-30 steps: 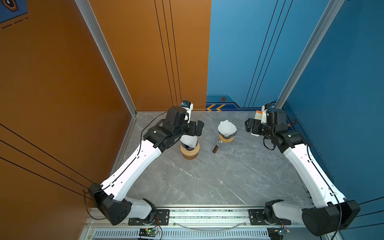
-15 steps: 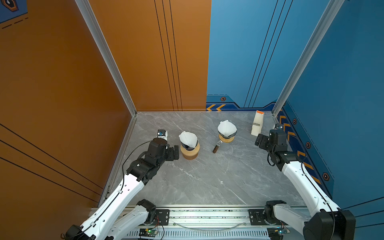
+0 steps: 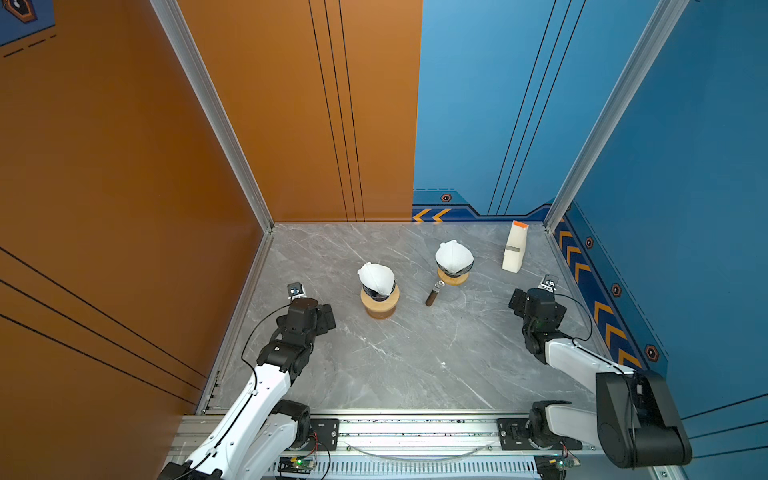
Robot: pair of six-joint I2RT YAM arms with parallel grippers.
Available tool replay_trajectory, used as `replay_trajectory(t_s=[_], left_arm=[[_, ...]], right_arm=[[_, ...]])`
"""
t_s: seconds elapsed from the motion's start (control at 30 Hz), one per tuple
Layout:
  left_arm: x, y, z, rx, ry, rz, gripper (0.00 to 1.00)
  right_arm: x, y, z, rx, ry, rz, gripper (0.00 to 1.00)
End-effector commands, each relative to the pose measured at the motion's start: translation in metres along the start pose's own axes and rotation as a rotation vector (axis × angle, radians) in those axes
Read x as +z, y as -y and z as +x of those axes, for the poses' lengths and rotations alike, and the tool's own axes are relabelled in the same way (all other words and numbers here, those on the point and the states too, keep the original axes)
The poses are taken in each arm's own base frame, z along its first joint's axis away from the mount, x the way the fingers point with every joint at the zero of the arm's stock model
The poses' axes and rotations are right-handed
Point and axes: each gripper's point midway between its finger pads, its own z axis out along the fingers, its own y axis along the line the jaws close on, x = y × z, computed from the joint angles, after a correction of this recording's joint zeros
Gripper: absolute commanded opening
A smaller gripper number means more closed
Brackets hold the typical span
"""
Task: Place the coffee filter in the dripper
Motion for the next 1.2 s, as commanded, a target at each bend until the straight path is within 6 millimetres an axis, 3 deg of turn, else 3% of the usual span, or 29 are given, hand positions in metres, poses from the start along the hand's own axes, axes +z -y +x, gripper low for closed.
replay_trajectory(t_s=[0.0,0.2,0.4,0.5,0.7,1.17], left_arm=[[0.005,-0.005,-0.016,0.020,0.081,-0.026,0.98],[0.013,-0.008,-0.022,0.043,0.158,-0.035,0.98],[0.021,-0.015,-0.032,0.115,0.246,-0.080,0.98],[0.027,-0.020,-0.035,0.118,0.259,-0.104,0.98],[0.045,-0.022,-0.041,0.129,0.266,-0.114,0.98],[0.098,0.000,-0.043,0.155,0.246,-0.031,0.98]], right_arm=[[0.008,-0.002,-0.018,0.032,0.118,0.012,1.00],[0.018,-0.026,-0.013,-0.059,0.083,-0.035,1.00],[0.015,-0.041,-0.008,-0.088,0.093,-0.139,1.00],[0.013,-0.051,0.004,-0.114,0.104,-0.206,1.00],[0.014,-0.044,0.001,-0.085,0.127,-0.172,1.00],[0.015,-0.045,0.002,-0.094,0.124,-0.170,1.00]])
